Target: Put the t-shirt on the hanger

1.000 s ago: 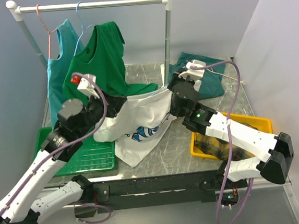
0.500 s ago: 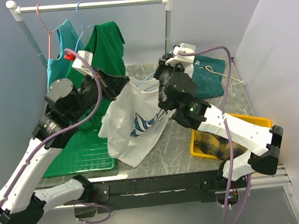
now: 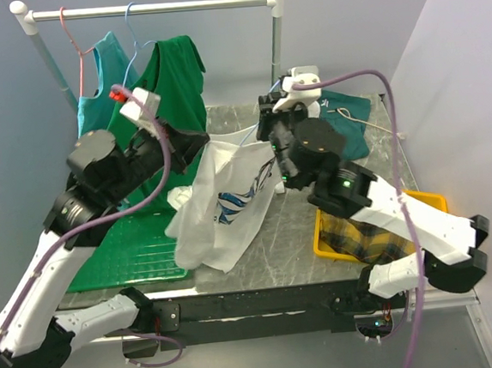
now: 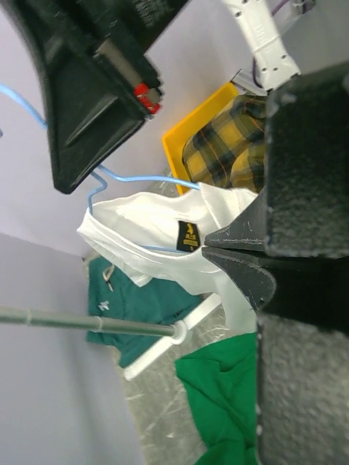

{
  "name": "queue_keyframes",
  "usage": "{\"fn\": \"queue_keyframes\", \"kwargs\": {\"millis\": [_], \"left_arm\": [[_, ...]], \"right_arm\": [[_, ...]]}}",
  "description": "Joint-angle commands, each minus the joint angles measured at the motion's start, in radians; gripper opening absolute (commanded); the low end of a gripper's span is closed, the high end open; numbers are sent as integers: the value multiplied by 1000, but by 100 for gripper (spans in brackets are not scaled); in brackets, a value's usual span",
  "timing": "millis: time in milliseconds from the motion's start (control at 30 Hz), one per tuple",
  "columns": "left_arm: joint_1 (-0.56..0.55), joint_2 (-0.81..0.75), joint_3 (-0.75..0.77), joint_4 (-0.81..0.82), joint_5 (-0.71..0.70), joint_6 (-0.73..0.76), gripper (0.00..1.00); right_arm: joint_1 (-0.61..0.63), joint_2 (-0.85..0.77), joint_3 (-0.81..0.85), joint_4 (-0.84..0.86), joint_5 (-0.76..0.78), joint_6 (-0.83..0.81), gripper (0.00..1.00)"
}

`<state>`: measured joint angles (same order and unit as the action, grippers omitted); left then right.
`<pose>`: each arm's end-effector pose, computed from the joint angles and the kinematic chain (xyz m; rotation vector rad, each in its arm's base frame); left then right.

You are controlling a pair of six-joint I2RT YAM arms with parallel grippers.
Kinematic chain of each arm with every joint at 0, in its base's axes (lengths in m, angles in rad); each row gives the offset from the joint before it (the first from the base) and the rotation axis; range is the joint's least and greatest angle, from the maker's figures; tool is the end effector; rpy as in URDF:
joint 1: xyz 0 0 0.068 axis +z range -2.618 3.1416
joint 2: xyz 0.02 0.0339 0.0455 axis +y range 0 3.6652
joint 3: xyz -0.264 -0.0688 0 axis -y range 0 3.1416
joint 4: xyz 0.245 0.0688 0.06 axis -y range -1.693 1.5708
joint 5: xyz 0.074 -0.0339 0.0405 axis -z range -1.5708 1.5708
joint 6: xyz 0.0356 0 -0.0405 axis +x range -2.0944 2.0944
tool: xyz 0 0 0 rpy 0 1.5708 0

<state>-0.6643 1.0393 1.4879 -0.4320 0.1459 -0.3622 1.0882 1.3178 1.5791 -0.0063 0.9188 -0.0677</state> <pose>0.1465 -0.1213 0.5032 0.3639 1.5884 -0.9147 0.1493 0.2239 0.5145 -0.0121 1.4214 0.2398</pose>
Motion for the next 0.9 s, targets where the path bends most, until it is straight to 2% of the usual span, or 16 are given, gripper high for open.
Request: {"fn": "queue_keyframes", "kwargs": {"millis": [0, 233, 467, 567, 767, 800, 833, 867], "left_arm": [[5, -111, -24, 97, 125, 91, 1], [5, -107, -57, 139, 259, 108, 2], [6, -59, -100, 206, 215, 138, 2], [5, 10, -54, 255, 257, 94, 1], [6, 102, -11, 305, 224, 35, 4], [6, 105, -9, 300, 242, 37, 8], [6, 107, -8, 297, 236, 37, 19], [6, 102, -8, 286, 227, 37, 48]], "right_arm": [[-20, -89, 74, -118, -124, 5, 0], [-40, -22, 122, -192, -83, 23, 0], [-39, 0, 206, -290, -190, 112, 0], [-24, 27, 246, -327, -181, 134, 0], [-16, 49, 202, -311, -134, 164, 0], [-17, 55, 214, -314, -114, 142, 0], [-22, 64, 237, -325, -85, 129, 0], [-25, 83, 290, -351, -80, 120, 0]]}}
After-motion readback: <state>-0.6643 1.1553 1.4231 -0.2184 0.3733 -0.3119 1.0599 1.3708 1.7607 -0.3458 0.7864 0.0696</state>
